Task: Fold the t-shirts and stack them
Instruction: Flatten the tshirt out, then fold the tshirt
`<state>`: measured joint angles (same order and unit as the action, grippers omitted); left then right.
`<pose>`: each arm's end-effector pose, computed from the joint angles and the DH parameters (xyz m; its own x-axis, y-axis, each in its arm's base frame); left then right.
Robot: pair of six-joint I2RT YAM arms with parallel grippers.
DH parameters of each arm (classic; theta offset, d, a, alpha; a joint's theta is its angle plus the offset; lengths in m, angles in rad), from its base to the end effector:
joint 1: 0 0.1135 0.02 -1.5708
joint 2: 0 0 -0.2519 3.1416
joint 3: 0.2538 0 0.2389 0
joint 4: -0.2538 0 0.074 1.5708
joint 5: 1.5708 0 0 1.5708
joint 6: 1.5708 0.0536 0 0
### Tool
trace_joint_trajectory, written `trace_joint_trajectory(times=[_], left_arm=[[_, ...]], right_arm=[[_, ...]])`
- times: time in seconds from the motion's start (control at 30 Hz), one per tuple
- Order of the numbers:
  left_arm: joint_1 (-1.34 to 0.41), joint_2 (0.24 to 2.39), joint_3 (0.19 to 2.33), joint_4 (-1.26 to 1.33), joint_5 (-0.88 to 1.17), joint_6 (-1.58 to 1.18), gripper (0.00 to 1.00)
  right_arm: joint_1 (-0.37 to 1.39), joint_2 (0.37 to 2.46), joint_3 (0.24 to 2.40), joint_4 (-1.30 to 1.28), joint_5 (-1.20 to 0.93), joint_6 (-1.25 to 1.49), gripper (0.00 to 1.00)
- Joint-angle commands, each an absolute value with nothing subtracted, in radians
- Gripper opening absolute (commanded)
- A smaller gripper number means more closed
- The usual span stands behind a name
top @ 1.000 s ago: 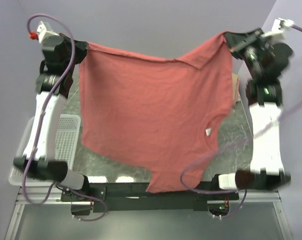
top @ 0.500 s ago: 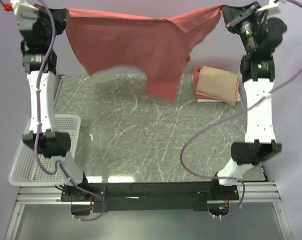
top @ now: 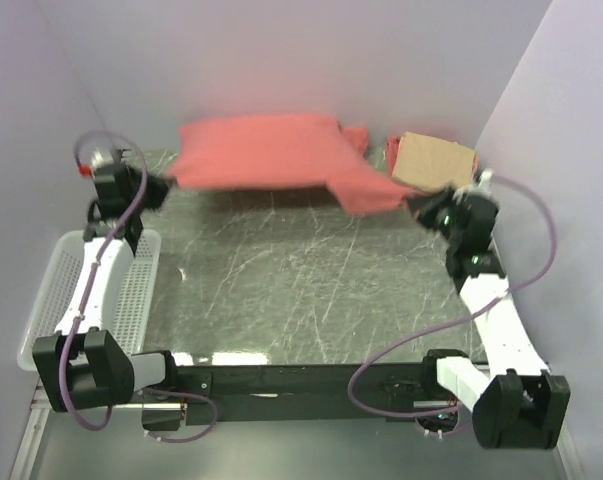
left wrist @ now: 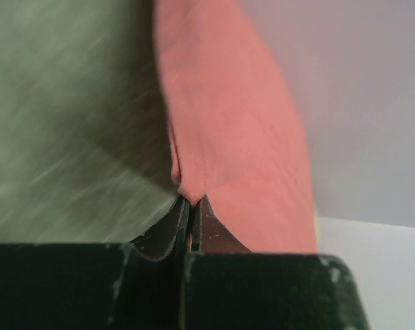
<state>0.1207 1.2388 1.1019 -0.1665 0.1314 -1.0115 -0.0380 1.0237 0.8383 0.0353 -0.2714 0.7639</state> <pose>0.2952 0.0287 0.3415 -0.1614 -0.8661 -0.4732 -0.2489 0.4997 -0.8297 0.2519 0.0048 0.3262 -0.2658 0.6770 -0.6863 -0.0615 0.6985 0.7129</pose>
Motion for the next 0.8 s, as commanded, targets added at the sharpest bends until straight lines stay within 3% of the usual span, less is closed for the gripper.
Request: trace_joint_trajectory(times=[0.0,0.1,0.37,0.6,0.77], left_arm=[[0.123,1.103,0.922,-0.192,0.086,-1.069,0.01],[0.123,1.042,0.717,-0.215,0.054,-1.092,0.01],[0.123,0.896,0.526,-0.336,-0.069,-1.097,0.0],[0.121,0.816,0.471,-0.365,-0.111,-1.098,0.01],[0.121,0.841,0.485,-0.374,-0.113,-1.078,0.0]], right_arm=[[-0.044,0.899,0.613,0.008,-0.255,0.81,0.0],[-0.043,0.848,0.427,0.028,-0.293,0.842,0.0],[-0.041,0.657,0.161,-0.089,-0.318,0.865,0.0],[-0.038,0.46,0.132,-0.225,-0.322,0.864,0.0],[-0.025,0.431,0.21,-0.291,-0.284,0.822,0.0]])
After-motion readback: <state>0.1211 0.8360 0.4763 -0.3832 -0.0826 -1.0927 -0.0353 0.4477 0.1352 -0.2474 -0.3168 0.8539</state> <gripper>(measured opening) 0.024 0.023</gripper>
